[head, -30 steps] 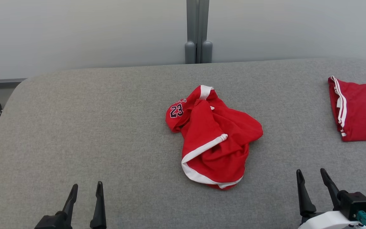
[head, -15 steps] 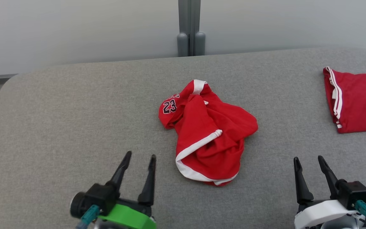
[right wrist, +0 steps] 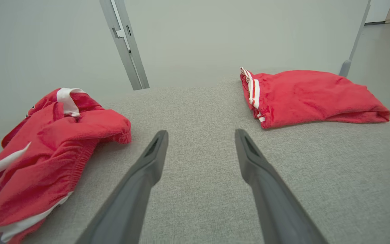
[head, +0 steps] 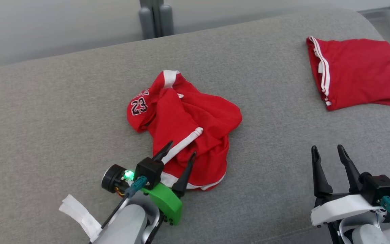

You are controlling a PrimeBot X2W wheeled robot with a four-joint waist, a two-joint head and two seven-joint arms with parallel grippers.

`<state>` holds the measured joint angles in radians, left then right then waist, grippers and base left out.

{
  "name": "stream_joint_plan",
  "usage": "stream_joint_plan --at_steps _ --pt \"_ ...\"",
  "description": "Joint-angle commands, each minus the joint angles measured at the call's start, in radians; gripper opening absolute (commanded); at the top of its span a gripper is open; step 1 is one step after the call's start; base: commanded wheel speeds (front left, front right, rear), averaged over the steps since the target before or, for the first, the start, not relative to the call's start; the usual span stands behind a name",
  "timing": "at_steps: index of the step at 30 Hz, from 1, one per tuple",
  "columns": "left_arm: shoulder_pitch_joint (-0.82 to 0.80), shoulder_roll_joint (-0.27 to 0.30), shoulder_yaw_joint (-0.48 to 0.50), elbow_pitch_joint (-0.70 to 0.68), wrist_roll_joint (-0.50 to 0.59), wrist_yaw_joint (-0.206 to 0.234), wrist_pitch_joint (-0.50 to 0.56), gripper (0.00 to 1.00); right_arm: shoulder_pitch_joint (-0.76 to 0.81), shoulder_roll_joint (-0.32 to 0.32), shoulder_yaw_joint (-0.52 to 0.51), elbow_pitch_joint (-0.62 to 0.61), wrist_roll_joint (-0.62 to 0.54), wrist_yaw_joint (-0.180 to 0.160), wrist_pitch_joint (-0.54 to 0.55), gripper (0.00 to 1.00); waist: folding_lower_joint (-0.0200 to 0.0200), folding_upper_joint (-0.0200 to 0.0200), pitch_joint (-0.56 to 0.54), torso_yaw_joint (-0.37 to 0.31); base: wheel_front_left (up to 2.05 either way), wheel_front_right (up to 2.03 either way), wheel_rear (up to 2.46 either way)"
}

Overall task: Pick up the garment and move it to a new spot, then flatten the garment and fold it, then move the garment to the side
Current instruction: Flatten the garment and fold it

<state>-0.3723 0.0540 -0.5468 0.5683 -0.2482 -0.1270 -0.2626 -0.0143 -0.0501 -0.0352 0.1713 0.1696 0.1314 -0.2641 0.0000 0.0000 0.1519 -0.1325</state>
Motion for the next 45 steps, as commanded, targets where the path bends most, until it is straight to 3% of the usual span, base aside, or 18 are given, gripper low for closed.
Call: stream_joint_plan --at_steps 1,9,17,23,24,25,26,32,39,45 --pt "-0.023 0.013 0.011 0.021 -0.001 0.007 -0.003 1.0 -0.016 -0.001 -0.003 -0.001 0.006 -0.002 0.0 1.0 0.0 0.0 0.061 -0.075 0.0 0.0 0.0" --pt "-0.055 0.043 0.072 0.063 0.035 0.057 -0.003 1.0 -0.015 -0.001 -0.01 0.008 0.032 -0.002 0.0 1.0 0.0 0.0 0.08 -0.106 0.0 0.0 0.0" --pt "-0.037 0.037 0.055 0.051 0.06 0.032 -0.003 1.0 -0.028 -0.001 -0.013 0.017 0.036 -0.002 0.0 1.0 0.0 0.0 0.071 -0.093 0.0 0.0 0.0" --pt "-0.045 0.032 0.072 0.074 0.065 0.037 -0.003 1.0 -0.033 -0.001 -0.008 0.016 0.035 -0.002 0.0 1.0 0.0 0.0 0.075 -0.084 0.0 0.0 0.0" --pt "-0.052 0.031 0.076 0.079 0.064 0.036 -0.003 0.51 -0.034 -0.001 -0.007 0.015 0.034 -0.002 0.0 1.0 0.0 0.0 0.077 -0.084 0.0 0.0 0.0" --pt "-0.057 0.03 0.08 0.086 0.062 0.034 -0.003 0.35 -0.035 -0.001 -0.007 0.015 0.035 -0.002 0.0 1.0 0.0 0.0 0.079 -0.083 0.0 0.0 0.0" --pt "-0.06 0.029 0.085 0.089 0.056 0.031 -0.003 0.0 -0.035 -0.001 -0.007 0.015 0.035 -0.002 0.0 1.0 0.0 0.0 0.08 -0.083 0.0 0.0 0.0" --pt "-0.051 0.029 0.155 0.034 0.022 0.027 -0.003 0.0 -0.027 -0.001 -0.017 0.014 0.039 -0.002 0.0 1.0 0.0 0.0 0.084 -0.081 0.0 0.0 0.0" --pt "0.002 0.013 0.362 -0.227 -0.071 0.026 -0.003 0.0 -0.007 -0.001 -0.035 0.021 0.044 -0.002 0.0 1.0 0.0 0.0 0.064 -0.06 0.0 0.0 0.0" --pt "-0.006 0.007 0.472 -0.404 -0.117 0.004 -0.003 0.0 0.007 -0.001 -0.04 0.024 0.032 -0.002 0.0 1.0 0.0 0.0 0.043 -0.03 0.0 0.0 0.0"
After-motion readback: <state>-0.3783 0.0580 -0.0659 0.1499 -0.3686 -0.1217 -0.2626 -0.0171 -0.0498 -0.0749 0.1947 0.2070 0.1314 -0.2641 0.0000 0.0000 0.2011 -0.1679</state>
